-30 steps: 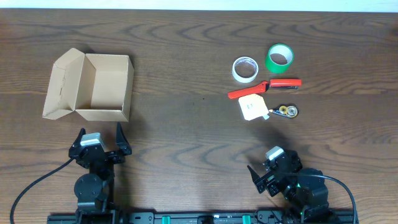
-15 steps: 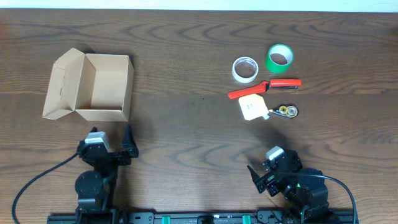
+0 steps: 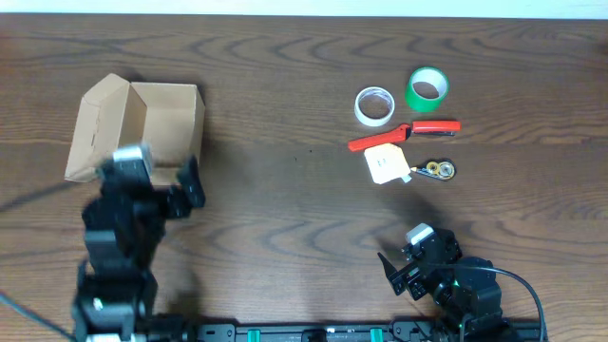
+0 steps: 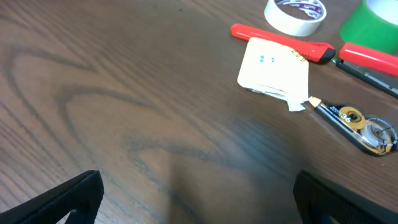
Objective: Pack container
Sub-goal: 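Reach the left gripper to the cardboard box and grip its side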
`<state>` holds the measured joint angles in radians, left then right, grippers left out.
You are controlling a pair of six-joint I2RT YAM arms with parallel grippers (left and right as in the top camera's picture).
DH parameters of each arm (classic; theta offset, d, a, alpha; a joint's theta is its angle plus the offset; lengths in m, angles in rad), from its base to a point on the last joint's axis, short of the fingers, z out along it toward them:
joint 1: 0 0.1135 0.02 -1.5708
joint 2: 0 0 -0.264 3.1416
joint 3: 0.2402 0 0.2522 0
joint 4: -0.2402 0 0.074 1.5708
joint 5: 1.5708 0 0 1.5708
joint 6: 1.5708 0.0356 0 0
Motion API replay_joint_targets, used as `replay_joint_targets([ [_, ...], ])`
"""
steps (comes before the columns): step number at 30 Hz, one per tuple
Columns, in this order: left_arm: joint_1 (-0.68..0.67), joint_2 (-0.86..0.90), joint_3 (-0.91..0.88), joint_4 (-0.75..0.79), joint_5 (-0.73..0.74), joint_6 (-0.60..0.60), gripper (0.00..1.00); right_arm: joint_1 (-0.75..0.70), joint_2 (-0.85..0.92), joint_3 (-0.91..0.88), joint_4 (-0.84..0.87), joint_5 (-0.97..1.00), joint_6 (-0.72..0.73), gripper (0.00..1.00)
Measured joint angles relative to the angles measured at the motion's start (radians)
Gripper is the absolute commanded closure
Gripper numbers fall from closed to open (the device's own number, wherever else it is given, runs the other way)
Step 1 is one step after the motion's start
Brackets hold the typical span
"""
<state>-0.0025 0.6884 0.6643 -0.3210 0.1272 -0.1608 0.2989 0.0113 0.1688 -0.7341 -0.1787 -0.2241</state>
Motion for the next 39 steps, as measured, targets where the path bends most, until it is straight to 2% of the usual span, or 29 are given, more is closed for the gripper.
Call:
replay_joint_targets([
  [6,-0.005,0.313,0.31,-0.192,0.0,0.002,0.05,0.0,0.0,0.0,0.0,0.0,0.0,0.01],
  [11,-0.026,0.532,0.441,-0.171,0.0,0.039,0.05,0.0,0.0,0.0,0.0,0.0,0.0,0.01],
  [16,-0.027,0.667,0.447,-0.087,0.002,0.062,0.05,0.0,0.0,0.0,0.0,0.0,0.0,0.01],
  [26,-0.027,0.728,0.447,-0.094,-0.013,0.09,0.05,0.0,0.0,0.0,0.0,0.0,0.0,0.01],
  [33,-0.028,0.879,0.447,-0.09,-0.038,0.114,0.05,0.0,0.0,0.0,0.0,0.0,0.0,0.01],
  [35,-0.028,0.917,0.447,-0.086,-0.039,0.117,0.0,0.0,0.0,0.0,0.0,0.0,0.0,0.01],
  [37,-0.028,0.951,0.447,-0.077,-0.038,0.119,0.24,0.0,0.0,0.0,0.0,0.0,0.0,0.01],
  [39,-0.028,0.975,0.447,-0.071,-0.04,0.123,0.4,0.0,0.0,0.0,0.0,0.0,0.0,0.01],
])
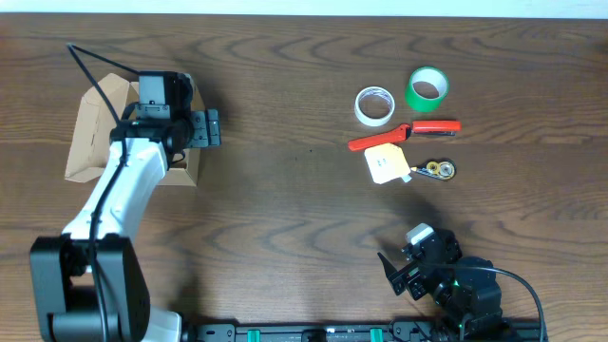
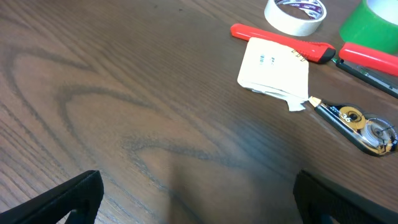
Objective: Pack container
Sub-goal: 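Reach the left gripper to the cardboard box and grip its side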
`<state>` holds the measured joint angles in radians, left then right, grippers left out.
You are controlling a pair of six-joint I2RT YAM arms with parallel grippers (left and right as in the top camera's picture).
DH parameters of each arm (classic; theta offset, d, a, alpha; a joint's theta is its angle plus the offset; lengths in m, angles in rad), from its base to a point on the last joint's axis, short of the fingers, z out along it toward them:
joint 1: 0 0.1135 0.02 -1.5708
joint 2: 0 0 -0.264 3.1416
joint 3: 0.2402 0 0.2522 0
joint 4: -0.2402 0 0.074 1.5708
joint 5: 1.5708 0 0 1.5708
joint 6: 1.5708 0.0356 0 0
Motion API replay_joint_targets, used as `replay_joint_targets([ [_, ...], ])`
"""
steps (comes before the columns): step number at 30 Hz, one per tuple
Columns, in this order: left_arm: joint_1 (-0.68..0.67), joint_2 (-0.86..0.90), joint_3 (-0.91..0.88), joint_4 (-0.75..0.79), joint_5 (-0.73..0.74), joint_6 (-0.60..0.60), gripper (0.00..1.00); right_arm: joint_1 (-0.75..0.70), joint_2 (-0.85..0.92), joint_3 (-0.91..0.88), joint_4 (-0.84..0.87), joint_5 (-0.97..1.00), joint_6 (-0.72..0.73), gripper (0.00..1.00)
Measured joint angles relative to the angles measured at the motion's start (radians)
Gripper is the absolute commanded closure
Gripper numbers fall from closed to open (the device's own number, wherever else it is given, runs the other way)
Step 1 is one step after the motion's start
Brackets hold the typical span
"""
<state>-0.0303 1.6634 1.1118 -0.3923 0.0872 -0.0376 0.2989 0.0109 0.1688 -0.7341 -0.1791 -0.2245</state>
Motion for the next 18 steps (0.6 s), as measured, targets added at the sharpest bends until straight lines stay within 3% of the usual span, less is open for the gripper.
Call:
replay_joint_targets([
  [1,0.0,0.01,0.0,0.001,-0.001,-0.001,0.52,0.0,0.0,0.0,0.0,0.0,0.0,0.01],
  [5,0.0,0.047,0.0,0.005,-0.005,0.008,0.69,0.0,0.0,0.0,0.0,0.0,0.0,0.01],
  [7,0.0,0.065,0.0,0.005,-0.005,0.009,0.94,0.0,0.0,0.0,0.0,0.0,0.0,0.01],
  [18,-0.065,0.073,0.004,-0.023,0.063,0.054,0.94,0.0,0.0,0.0,0.0,0.0,0.0,0.01],
])
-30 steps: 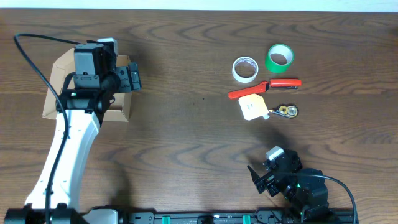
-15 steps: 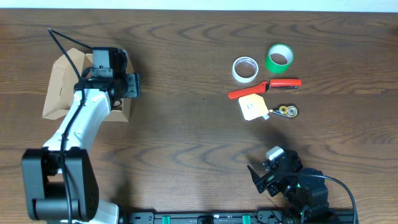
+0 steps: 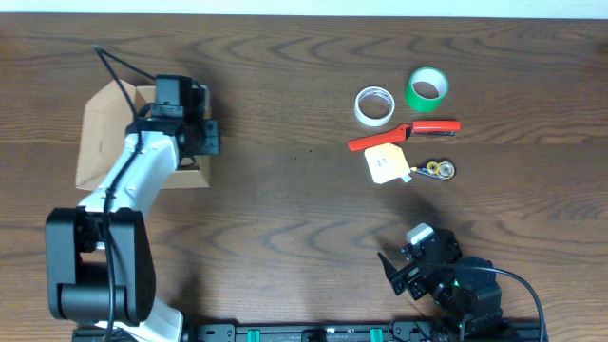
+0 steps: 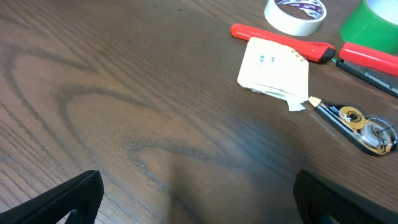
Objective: Pack container
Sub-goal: 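Reach the left gripper to the cardboard box and grip its side, then drag the box with the left gripper toward the table center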
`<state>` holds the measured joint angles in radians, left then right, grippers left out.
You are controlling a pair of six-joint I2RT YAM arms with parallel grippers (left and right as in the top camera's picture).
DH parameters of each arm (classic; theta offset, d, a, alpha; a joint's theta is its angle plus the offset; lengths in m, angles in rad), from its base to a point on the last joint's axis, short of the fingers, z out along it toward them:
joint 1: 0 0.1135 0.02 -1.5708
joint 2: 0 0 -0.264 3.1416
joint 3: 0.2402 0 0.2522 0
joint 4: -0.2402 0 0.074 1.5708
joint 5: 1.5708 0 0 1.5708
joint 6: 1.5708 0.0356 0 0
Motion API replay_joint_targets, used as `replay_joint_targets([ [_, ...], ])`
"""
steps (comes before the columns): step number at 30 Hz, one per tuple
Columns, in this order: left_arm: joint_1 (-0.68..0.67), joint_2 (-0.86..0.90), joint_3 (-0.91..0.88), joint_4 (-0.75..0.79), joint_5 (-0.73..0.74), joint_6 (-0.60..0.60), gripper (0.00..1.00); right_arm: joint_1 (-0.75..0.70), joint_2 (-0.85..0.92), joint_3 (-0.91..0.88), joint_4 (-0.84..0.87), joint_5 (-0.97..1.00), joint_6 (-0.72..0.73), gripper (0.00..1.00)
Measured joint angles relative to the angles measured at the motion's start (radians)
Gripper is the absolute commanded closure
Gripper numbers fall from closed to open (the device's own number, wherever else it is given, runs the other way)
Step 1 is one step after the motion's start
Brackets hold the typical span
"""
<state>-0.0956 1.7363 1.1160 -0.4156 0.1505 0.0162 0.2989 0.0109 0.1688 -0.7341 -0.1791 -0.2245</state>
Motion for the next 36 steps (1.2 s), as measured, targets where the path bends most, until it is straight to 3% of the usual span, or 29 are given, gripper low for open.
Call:
replay_joint_targets([
  [5,-0.191,-0.035,0.041,-0.068,0.027,0.215,0.94,0.0,0.0,0.0,0.0,0.0,0.0,0.01],
  [11,-0.451,-0.053,0.06,-0.154,0.005,0.642,0.95,0.0,0.0,0.0,0.0,0.0,0.0,0.01],
  [15,-0.528,-0.053,0.06,-0.181,-0.054,0.851,0.94,0.0,0.0,0.0,0.0,0.0,0.0,0.01],
  [22,-0.534,-0.054,0.06,-0.225,-0.07,1.021,0.94,0.0,0.0,0.0,0.0,0.0,0.0,0.01],
  [28,-0.531,-0.053,0.06,-0.232,-0.033,1.07,0.94,0.0,0.0,0.0,0.0,0.0,0.0,0.01],
  [29,-0.529,-0.053,0.06,-0.232,-0.026,1.074,0.92,0.0,0.0,0.0,0.0,0.0,0.0,0.01],
  [31,-0.525,-0.053,0.06,-0.232,-0.019,1.083,0.7,0.0,0.0,0.0,0.0,0.0,0.0,0.01],
  [34,-0.522,-0.053,0.06,-0.232,-0.015,1.075,0.53,0.0,0.0,0.0,0.0,0.0,0.0,0.01],
  [36,-0.521,-0.054,0.06,-0.231,-0.013,1.058,0.36,0.0,0.0,0.0,0.0,0.0,0.0,0.01],
])
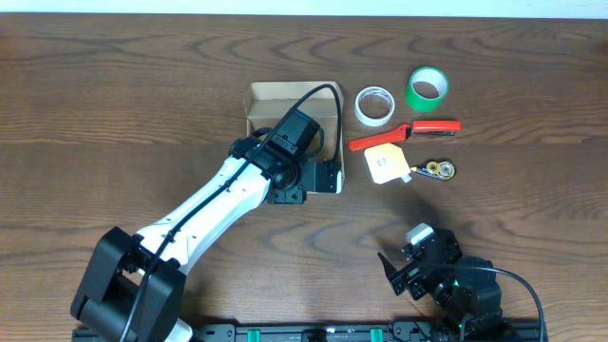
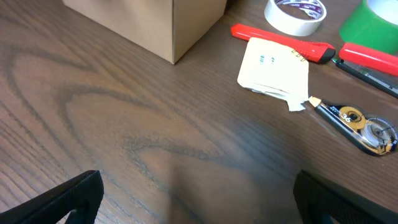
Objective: Pack container
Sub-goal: 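Drag the box with the left gripper toward the table center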
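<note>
An open cardboard box (image 1: 271, 103) stands mid-table, just left of the loose items; its corner shows at the top of the right wrist view (image 2: 149, 25). My left gripper (image 1: 321, 177) is at the box's near right wall and appears shut on it, with the arm hiding the fingertips. Loose items lie to the right: a white tape roll (image 1: 374, 104), a green tape roll (image 1: 427, 88), a red-handled tool (image 1: 404, 133), a pale paper pad (image 1: 385, 164) and a small metal-tipped gadget (image 1: 437, 170). My right gripper (image 2: 199, 208) rests open and empty near the front edge.
The right arm's base (image 1: 456, 290) sits at the front right edge of the table. Bare dark wood (image 1: 114, 114) lies to the left of the box and between the items and the right gripper.
The box has moved from the far left of the table to the middle, beside the tape rolls, with my left gripper at its wall. The right arm has not moved.
My left arm first stood near the front of the box at the far left. Then its gripper was at the box's right wall, and the box shifted slightly. Now box and gripper are mid-table next to the loose items.
</note>
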`<state>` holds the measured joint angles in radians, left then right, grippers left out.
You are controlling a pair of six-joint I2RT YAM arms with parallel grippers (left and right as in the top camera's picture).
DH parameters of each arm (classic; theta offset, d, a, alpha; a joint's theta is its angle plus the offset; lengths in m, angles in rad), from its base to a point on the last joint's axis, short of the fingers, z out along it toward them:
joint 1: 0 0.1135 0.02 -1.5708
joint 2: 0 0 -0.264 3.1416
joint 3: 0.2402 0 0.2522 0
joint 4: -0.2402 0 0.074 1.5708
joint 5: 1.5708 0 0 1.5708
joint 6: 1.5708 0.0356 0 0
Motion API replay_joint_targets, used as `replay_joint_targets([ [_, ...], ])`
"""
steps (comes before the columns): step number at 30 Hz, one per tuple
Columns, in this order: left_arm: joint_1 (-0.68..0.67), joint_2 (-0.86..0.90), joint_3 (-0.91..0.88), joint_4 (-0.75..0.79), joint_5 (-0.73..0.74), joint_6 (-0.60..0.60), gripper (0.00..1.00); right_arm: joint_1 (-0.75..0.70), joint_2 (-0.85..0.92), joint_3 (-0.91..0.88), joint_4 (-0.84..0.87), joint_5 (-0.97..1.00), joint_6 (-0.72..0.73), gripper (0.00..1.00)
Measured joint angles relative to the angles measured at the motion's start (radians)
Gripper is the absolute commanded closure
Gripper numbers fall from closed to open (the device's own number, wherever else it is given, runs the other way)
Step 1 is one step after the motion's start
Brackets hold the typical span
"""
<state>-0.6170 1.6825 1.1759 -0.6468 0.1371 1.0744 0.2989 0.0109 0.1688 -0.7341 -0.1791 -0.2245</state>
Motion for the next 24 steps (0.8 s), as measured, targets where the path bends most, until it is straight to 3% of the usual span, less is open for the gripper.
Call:
replay_joint_targets([
  [3,0.0,0.0,0.0,0.0,0.004,-0.03,0.11,0.0,0.0,0.0,0.0,0.0,0.0,0.01],
  [4,0.0,0.0,0.0,0.001,0.006,-0.038,0.09,0.0,0.0,0.0,0.0,0.0,0.0,0.01],
  [10,0.0,0.0,0.0,0.014,0.006,-0.108,0.08,0.0,0.0,0.0,0.0,0.0,0.0,0.01],
  [12,0.0,-0.007,0.001,0.016,0.006,-0.158,0.03,0.0,0.0,0.0,0.0,0.0,0.0,0.01],
  [15,0.0,-0.039,0.019,-0.007,0.008,-0.275,0.05,0.0,0.0,0.0,0.0,0.0,0.0,0.01],
  [24,0.025,-0.299,0.137,-0.184,0.068,-0.527,0.05,0.0,0.0,0.0,0.0,0.0,0.0,0.01],
])
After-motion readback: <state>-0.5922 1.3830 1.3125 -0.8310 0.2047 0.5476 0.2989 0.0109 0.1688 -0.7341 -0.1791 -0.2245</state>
